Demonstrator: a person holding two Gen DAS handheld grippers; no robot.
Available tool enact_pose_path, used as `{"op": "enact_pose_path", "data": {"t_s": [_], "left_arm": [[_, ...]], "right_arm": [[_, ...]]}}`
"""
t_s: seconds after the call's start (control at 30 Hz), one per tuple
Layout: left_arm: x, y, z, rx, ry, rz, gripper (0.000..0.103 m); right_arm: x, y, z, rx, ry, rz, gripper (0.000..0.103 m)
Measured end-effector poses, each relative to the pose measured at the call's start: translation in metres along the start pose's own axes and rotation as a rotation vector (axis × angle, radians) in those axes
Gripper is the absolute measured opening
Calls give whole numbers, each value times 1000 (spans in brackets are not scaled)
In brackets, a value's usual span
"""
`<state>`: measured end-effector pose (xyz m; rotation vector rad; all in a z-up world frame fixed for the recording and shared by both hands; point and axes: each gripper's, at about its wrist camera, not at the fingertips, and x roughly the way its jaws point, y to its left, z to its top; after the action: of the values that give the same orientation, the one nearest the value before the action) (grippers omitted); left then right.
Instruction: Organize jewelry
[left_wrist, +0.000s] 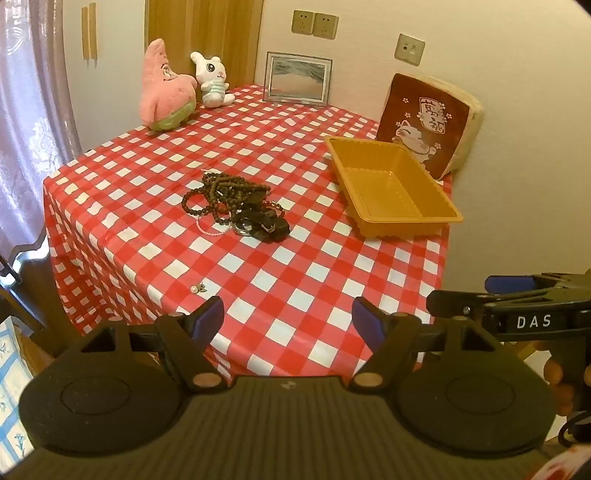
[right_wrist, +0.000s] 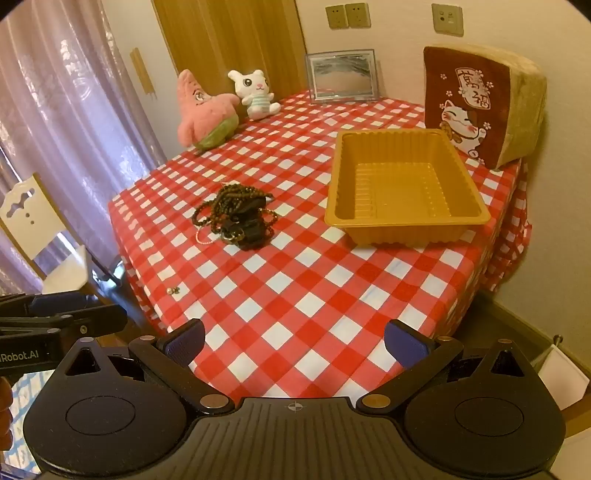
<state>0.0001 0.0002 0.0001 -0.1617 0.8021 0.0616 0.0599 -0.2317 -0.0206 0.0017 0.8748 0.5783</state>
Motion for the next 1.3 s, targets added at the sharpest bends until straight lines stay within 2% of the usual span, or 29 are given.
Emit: {"op": "enact_pose_path", "data": {"t_s": [1.3], "left_arm": [[0,0,0,-2,8,0,75]], "right_arm": [[10,3,3,-19,14,-2,103]]}}
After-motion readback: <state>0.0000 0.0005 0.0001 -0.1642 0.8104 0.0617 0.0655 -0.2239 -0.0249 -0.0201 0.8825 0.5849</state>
